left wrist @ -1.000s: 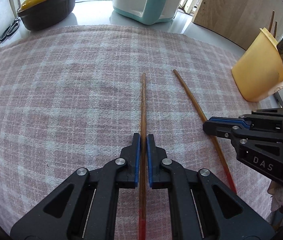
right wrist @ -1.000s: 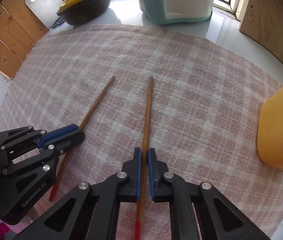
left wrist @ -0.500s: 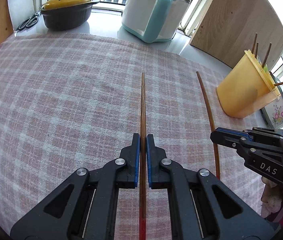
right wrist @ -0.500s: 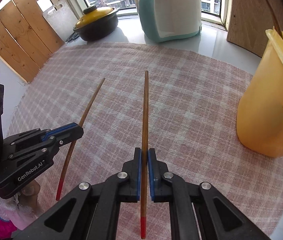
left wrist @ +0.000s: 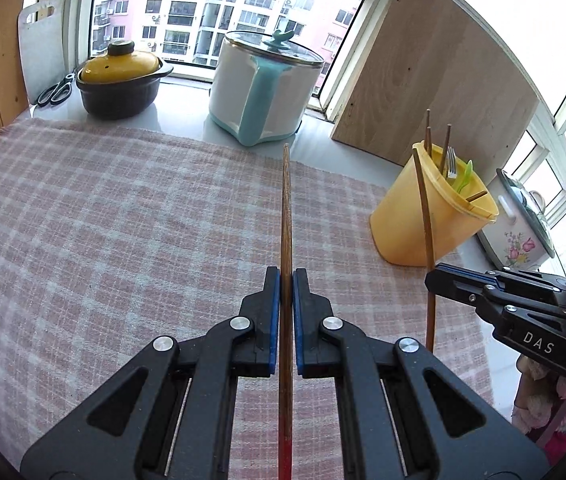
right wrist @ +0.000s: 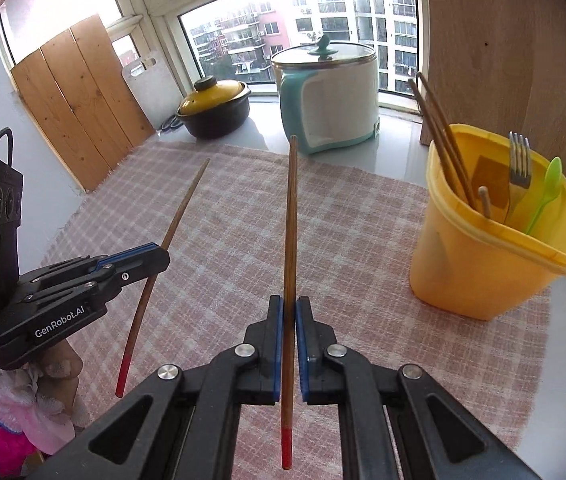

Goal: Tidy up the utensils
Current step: 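Lift both chopsticks and carry them over the yellow container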

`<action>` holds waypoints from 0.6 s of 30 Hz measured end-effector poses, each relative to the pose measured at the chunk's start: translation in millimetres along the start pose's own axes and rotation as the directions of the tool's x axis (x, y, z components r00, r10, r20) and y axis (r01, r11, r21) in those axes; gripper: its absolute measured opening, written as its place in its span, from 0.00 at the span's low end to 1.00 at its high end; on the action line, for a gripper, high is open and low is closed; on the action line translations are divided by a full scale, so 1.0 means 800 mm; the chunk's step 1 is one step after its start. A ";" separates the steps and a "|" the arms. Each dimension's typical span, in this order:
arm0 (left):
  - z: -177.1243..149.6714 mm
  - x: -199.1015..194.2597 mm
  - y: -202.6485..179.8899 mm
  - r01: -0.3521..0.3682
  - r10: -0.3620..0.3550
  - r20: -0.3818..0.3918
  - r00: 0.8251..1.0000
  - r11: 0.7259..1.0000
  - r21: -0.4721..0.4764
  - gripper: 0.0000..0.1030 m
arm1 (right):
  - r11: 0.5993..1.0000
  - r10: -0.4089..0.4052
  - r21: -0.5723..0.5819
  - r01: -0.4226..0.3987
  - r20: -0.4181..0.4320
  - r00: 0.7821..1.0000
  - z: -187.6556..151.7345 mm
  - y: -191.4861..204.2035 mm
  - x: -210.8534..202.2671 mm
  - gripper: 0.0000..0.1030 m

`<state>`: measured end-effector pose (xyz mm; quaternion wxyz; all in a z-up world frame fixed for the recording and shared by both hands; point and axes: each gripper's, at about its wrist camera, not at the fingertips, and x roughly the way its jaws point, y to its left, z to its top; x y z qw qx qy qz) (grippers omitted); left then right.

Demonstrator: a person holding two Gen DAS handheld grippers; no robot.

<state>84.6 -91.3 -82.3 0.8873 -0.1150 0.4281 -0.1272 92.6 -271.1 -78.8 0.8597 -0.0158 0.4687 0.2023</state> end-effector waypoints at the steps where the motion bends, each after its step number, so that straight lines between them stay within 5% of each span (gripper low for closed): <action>1: 0.001 -0.003 -0.003 0.009 -0.009 0.004 1.000 1.000 0.000 0.04 | 1.000 0.001 0.004 -0.001 0.010 1.000 0.000 -0.003 -0.008 0.03; 18: 0.060 -0.004 -0.105 0.115 -0.121 0.109 0.987 0.991 0.063 0.04 | 0.998 -0.061 0.040 0.054 0.199 0.978 0.017 -0.087 -0.137 0.03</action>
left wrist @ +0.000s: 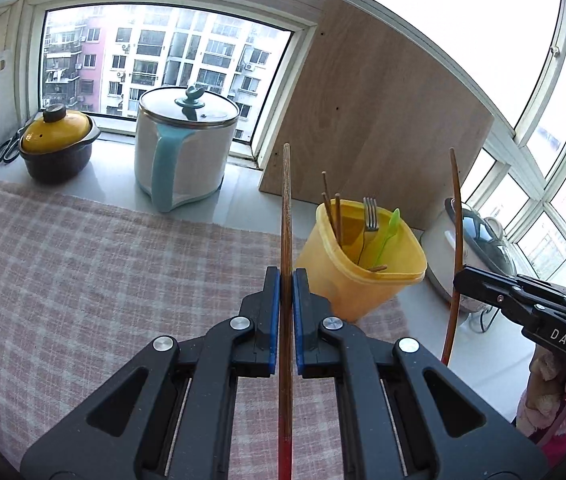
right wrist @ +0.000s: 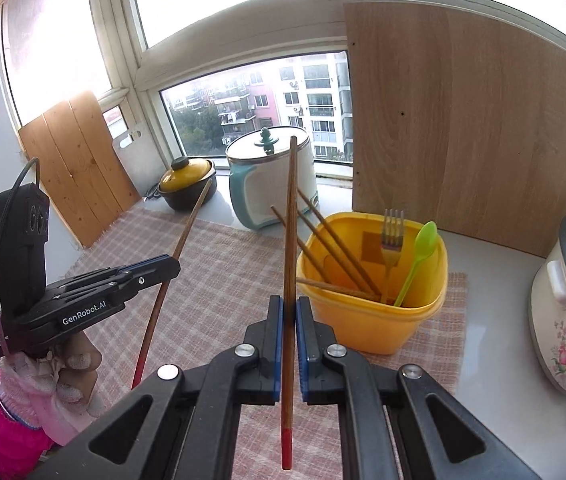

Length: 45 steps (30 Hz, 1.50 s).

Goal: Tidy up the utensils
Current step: 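Lift both chopsticks and carry them over the yellow container, then lower both chopsticks into the yellow container and open both tools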

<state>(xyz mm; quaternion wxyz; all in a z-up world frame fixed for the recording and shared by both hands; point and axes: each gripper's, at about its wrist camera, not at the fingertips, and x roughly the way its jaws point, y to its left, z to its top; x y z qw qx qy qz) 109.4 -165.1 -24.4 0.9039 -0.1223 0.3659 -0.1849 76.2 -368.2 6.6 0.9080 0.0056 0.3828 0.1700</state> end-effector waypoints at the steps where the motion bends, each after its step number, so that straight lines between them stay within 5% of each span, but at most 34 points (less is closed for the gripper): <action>1: 0.004 0.004 -0.006 0.010 -0.010 0.001 1.000 1.000 0.000 0.04 | 1.000 -0.004 0.001 0.004 0.006 1.000 0.004 -0.004 -0.002 0.03; 23: 0.112 0.082 -0.082 0.067 -0.064 0.136 0.989 0.998 -0.019 0.04 | 0.998 -0.057 0.026 0.054 0.115 0.992 0.090 -0.095 0.000 0.03; 45: 0.125 0.142 -0.092 0.046 -0.046 0.137 0.990 0.999 0.002 0.04 | 0.996 -0.085 0.035 0.082 0.099 0.991 0.113 -0.126 0.074 0.03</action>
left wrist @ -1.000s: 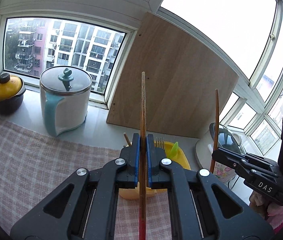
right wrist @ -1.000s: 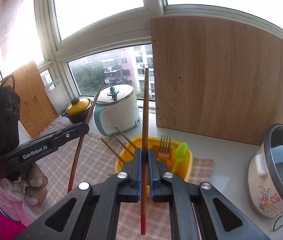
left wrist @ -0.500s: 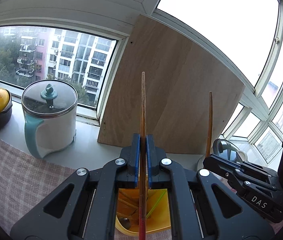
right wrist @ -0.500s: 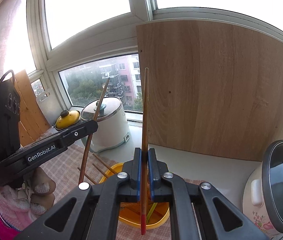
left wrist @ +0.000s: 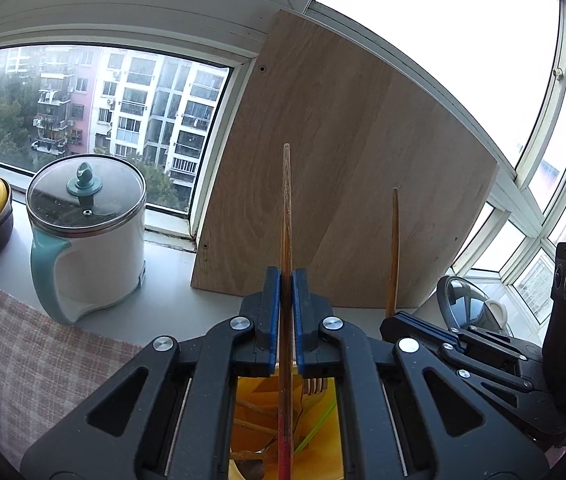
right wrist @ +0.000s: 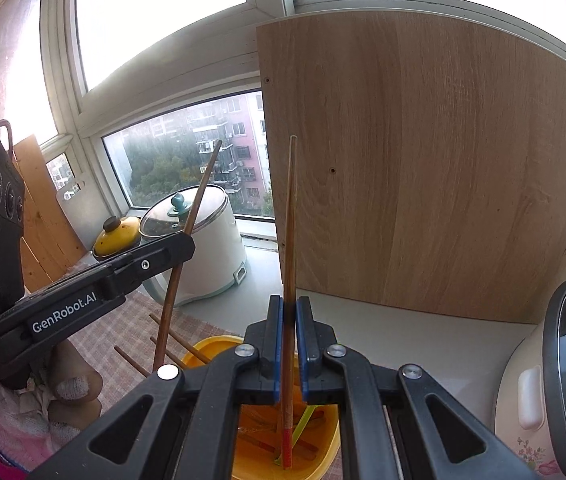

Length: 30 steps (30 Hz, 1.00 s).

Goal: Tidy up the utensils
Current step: 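Lower both chopsticks into the yellow container and open both tools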

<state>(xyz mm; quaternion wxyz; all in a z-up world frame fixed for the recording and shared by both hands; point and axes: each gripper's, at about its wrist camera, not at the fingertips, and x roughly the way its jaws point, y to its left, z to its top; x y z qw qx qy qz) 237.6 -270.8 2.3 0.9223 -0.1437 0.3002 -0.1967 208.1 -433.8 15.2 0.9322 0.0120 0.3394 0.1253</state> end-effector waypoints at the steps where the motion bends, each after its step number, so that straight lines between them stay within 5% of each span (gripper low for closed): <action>1: 0.000 0.000 0.001 -0.001 0.001 0.000 1.000 1.000 -0.002 0.04 | 1.000 0.001 0.001 -0.001 -0.004 1.000 -0.001 -0.001 0.001 0.03; 9: -0.007 0.000 -0.001 0.011 -0.011 -0.018 1.000 1.000 0.009 0.04 | 1.000 0.004 -0.004 -0.004 -0.020 1.000 -0.011 -0.003 0.005 0.05; 12: -0.012 -0.002 -0.001 0.012 -0.011 -0.028 1.000 1.000 0.013 0.04 | 1.000 0.003 0.000 -0.003 -0.030 1.000 -0.015 -0.002 0.004 0.23; 16: -0.014 -0.010 0.000 0.014 -0.014 -0.035 0.999 1.000 0.010 0.04 | 1.000 -0.005 -0.005 0.005 -0.032 0.999 -0.023 0.000 0.000 0.29; 30: -0.031 -0.071 -0.001 -0.007 0.009 -0.030 1.000 0.999 0.044 0.04 | 1.000 -0.019 -0.002 0.019 -0.024 1.000 -0.043 0.020 -0.043 0.31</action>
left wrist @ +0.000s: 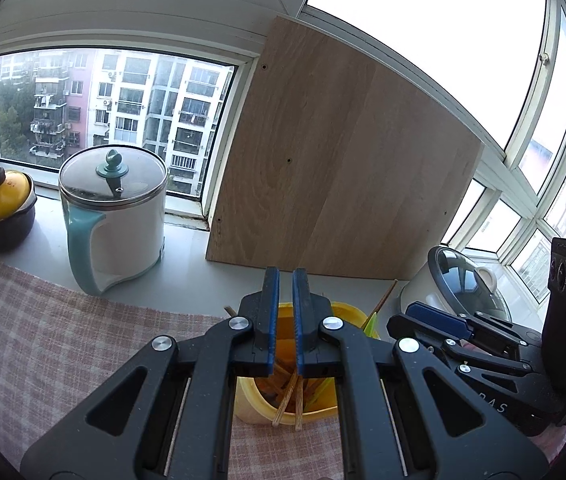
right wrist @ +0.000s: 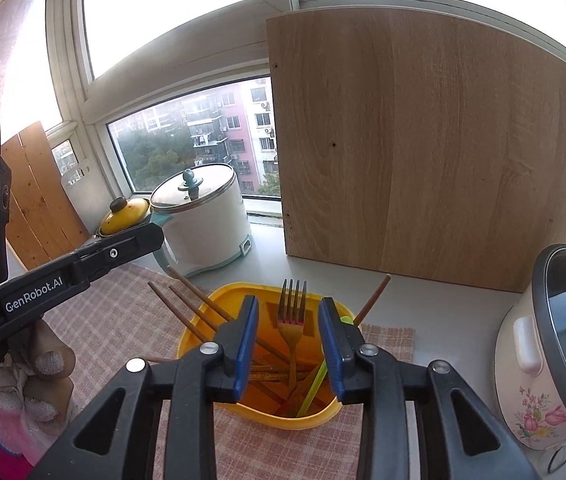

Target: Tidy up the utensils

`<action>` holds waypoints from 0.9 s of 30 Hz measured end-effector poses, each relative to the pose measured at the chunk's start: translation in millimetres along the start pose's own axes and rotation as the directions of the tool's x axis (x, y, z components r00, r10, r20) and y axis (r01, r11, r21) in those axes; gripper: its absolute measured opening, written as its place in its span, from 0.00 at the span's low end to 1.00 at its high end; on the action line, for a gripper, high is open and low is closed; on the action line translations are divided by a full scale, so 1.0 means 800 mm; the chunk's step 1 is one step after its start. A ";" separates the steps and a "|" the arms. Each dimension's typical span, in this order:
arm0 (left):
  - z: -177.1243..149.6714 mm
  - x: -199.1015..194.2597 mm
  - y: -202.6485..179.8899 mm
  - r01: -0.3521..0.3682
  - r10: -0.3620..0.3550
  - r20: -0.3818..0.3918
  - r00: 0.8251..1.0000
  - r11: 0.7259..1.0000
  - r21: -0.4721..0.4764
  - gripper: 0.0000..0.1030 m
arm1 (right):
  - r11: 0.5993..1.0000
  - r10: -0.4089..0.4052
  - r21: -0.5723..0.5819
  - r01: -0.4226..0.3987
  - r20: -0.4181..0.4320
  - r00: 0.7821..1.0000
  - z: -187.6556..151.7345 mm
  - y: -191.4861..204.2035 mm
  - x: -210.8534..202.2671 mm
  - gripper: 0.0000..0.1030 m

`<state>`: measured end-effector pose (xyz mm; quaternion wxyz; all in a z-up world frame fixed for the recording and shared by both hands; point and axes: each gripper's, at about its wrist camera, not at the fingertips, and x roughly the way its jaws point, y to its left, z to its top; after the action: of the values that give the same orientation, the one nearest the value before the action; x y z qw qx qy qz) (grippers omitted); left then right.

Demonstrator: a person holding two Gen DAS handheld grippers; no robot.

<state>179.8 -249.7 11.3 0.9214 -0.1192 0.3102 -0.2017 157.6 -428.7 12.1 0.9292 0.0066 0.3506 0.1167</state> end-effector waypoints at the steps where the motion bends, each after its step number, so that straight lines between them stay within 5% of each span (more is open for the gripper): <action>1: -0.002 -0.006 0.000 -0.005 0.005 0.001 1.000 1.000 0.003 0.04 | 1.000 -0.002 -0.002 0.002 0.003 1.000 -0.002 0.003 -0.005 0.33; 14: -0.046 -0.086 -0.001 -0.052 0.053 -0.013 0.999 0.996 0.067 0.05 | 1.000 -0.016 -0.019 0.017 0.032 0.999 -0.038 0.044 -0.064 0.52; 18: -0.059 -0.111 -0.001 -0.066 0.067 -0.004 0.998 0.995 0.074 0.37 | 0.999 -0.033 -0.013 0.034 0.053 0.998 -0.047 0.049 -0.084 0.63; 24: -0.077 -0.141 -0.004 -0.089 0.089 0.005 0.996 0.990 0.109 0.66 | 0.999 -0.050 0.009 0.050 0.076 0.996 -0.061 0.054 -0.111 0.76; 27: -0.082 -0.151 -0.006 -0.094 0.095 0.001 0.995 0.989 0.117 0.71 | 0.998 -0.058 0.018 0.056 0.081 0.995 -0.067 0.056 -0.120 0.84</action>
<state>50.3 -206.1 24.7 0.9345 -0.0497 0.3053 -0.1759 43.3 -410.2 38.1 0.9456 0.0086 0.3135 0.0869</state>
